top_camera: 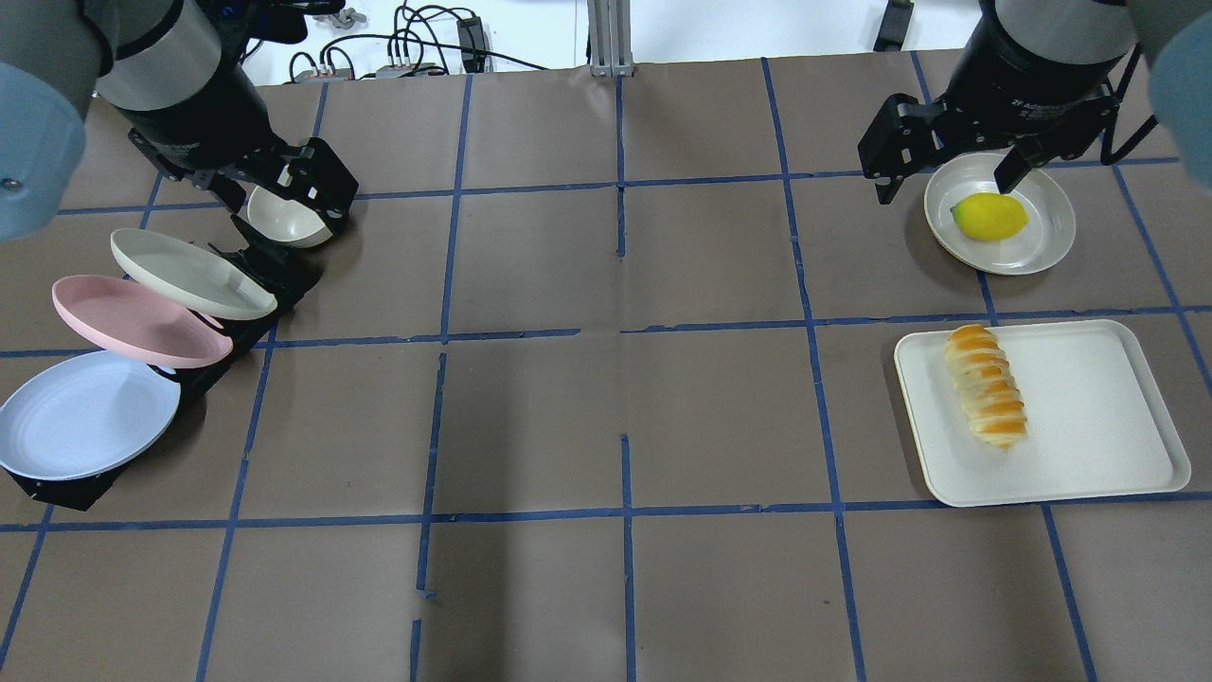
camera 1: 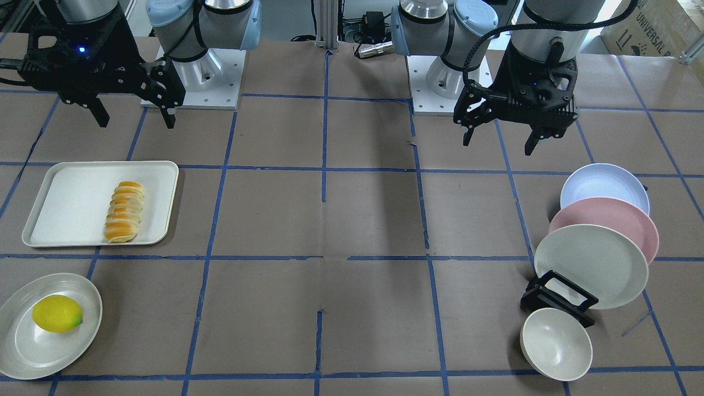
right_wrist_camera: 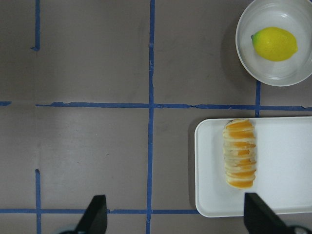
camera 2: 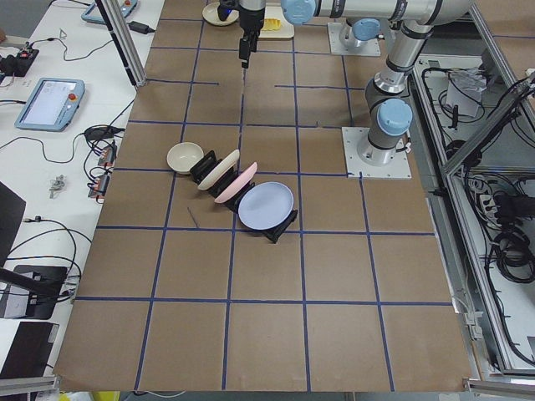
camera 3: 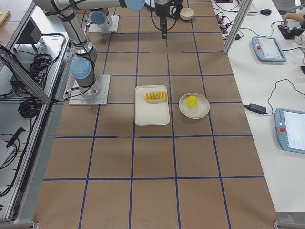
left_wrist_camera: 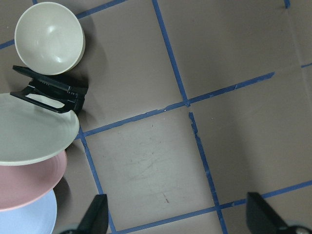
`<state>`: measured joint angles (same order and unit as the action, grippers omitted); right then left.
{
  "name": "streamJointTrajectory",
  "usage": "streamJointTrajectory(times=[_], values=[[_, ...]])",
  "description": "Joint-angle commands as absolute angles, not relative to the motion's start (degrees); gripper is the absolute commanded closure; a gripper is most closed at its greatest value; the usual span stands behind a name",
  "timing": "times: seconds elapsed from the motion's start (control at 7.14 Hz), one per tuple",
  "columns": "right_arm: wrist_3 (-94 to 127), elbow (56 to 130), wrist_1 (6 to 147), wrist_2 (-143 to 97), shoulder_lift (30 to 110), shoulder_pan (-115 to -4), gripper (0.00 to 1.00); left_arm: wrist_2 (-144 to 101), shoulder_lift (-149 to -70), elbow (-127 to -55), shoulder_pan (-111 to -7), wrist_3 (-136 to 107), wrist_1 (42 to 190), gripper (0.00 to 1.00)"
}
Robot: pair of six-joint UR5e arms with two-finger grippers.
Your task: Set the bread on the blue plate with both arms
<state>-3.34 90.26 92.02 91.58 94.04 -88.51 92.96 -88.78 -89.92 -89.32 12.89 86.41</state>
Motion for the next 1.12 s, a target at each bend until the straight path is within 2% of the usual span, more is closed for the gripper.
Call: streamJointTrajectory(times=[0.0, 0.56, 0.98], values=[[-3.3, 90.3, 92.0, 91.6, 94.0, -88.5, 0.01, 93.2, -88.9, -89.8, -90.5, 9.2, 86.2, 0.00], [-2.9, 90.3, 91.7, 91.6, 94.0, -88.5, 0.00, 100.7, -88.4, -91.1, -87.7, 10.8, 88.8, 0.00], [-3.2, 91.0, 91.6, 91.9, 93.8, -88.5, 0.00, 105.1, -87.3, -91.4, -72.8, 35.7, 89.7, 0.00]])
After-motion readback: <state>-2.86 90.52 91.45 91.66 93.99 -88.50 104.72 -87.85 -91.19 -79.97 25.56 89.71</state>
